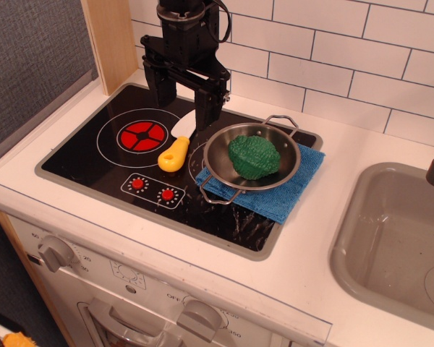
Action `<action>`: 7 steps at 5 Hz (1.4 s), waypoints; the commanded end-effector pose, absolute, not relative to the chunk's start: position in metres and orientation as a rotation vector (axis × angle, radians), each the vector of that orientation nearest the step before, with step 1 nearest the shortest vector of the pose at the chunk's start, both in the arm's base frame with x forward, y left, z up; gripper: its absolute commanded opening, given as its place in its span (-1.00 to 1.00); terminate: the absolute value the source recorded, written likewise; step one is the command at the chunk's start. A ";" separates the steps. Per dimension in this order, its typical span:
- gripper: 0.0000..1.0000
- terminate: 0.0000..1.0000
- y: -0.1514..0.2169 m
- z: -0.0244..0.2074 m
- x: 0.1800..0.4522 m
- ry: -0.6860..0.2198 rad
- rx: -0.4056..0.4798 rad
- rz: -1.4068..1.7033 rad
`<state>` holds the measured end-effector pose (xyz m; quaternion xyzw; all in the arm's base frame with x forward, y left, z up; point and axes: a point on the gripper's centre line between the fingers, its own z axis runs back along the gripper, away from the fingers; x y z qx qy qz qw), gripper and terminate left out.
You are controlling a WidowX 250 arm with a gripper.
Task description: PLACE THE KNIFE VERTICALLY AT THE LEFT SIDE OF THE STOVE
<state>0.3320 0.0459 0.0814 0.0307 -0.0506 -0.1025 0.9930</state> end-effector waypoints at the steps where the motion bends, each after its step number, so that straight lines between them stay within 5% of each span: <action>1: 1.00 -1.00 0.046 0.081 0.332 -0.101 0.062 -0.206; 2: 1.00 -1.00 0.064 0.070 0.331 -0.213 -0.048 -0.085; 3: 1.00 -1.00 0.078 0.058 0.329 -0.220 -0.080 0.070; 6: 1.00 -1.00 0.070 0.025 0.336 -0.115 -0.070 0.047; 7: -1.00 -1.00 0.066 0.019 0.336 -0.068 -0.004 0.015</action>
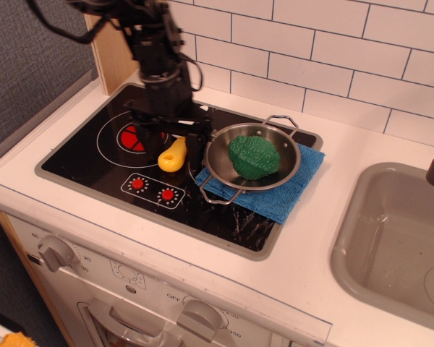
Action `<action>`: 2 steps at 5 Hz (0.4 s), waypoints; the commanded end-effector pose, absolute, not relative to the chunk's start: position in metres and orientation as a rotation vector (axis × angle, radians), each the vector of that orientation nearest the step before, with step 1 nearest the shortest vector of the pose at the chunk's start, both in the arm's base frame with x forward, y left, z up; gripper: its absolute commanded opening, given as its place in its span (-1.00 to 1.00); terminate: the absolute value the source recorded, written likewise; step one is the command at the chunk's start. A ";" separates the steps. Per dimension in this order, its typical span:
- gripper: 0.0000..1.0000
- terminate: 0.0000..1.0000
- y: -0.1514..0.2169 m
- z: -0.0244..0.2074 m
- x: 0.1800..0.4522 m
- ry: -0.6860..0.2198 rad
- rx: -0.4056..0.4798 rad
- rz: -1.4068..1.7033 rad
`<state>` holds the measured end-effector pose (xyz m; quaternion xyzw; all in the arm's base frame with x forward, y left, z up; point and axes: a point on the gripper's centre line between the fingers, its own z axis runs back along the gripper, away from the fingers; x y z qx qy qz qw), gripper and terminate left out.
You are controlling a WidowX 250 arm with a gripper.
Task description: PLACE THE KNIFE VERTICALLY AT THE LEFT SIDE OF THE STOVE
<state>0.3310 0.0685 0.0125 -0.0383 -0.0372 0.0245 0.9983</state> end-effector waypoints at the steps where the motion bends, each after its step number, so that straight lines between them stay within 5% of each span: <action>1: -1.00 -1.00 0.067 0.026 0.335 -0.060 0.040 0.003; 2: -1.00 -1.00 0.074 0.035 0.335 -0.060 0.059 -0.007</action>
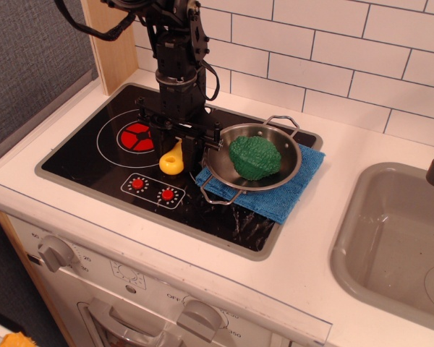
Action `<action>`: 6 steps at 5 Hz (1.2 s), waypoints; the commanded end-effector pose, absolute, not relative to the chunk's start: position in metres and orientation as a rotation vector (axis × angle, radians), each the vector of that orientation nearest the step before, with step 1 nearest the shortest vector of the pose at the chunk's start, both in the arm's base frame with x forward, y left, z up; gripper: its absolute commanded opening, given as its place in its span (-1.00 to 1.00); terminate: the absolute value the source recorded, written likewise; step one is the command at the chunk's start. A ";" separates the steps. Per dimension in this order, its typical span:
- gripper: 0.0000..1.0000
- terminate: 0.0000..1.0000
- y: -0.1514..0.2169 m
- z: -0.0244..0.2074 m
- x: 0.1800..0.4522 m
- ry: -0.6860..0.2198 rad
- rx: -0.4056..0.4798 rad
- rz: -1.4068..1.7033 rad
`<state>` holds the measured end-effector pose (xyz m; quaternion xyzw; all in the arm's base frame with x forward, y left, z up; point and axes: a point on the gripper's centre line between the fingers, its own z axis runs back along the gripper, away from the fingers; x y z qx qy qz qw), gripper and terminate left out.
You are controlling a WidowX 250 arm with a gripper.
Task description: PLACE THE KNIFE VERTICALLY AT THE LEFT SIDE OF THE STOVE
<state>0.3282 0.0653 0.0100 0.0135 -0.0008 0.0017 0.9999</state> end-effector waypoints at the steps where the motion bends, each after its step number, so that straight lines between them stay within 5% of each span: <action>1: -1.00 -1.00 0.094 0.055 0.342 -0.113 0.011 -0.035; 3: -1.00 -1.00 0.166 0.069 0.377 -0.155 0.022 -0.222; 6: -1.00 -1.00 0.172 0.042 0.355 -0.055 0.056 -0.216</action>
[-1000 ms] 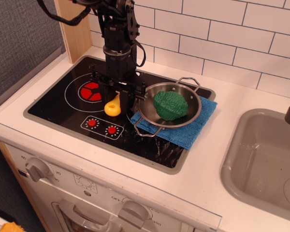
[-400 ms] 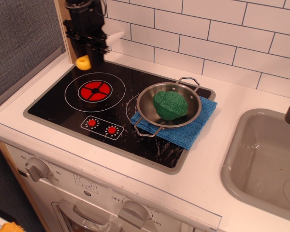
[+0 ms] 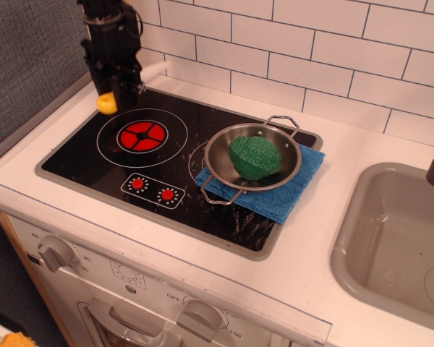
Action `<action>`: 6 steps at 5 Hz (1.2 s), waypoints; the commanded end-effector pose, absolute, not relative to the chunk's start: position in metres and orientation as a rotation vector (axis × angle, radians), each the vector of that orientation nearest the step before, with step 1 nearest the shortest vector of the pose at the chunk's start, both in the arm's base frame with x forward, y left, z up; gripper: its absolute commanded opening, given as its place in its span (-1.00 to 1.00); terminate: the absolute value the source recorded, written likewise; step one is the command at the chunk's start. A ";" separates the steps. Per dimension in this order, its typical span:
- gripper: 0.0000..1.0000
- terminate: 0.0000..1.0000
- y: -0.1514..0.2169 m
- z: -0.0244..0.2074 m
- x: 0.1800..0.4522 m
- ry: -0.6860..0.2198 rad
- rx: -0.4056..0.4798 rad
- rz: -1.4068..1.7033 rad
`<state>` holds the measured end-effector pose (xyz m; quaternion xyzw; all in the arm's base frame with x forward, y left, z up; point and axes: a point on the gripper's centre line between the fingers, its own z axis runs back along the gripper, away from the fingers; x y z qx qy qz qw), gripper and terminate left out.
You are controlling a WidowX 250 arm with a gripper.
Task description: PLACE THE KNIFE VERTICALLY AT THE LEFT SIDE OF THE STOVE
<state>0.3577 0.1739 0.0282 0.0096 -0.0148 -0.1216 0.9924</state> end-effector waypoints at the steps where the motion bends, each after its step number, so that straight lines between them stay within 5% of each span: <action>1: -1.00 -1.00 0.172 0.036 0.349 -0.023 0.068 -0.161; 2: 1.00 -1.00 0.174 0.037 0.347 -0.038 0.048 -0.135; 5: 1.00 -1.00 0.160 0.104 0.338 -0.167 0.114 -0.153; 6: 1.00 -1.00 0.153 0.110 0.333 -0.158 0.082 -0.103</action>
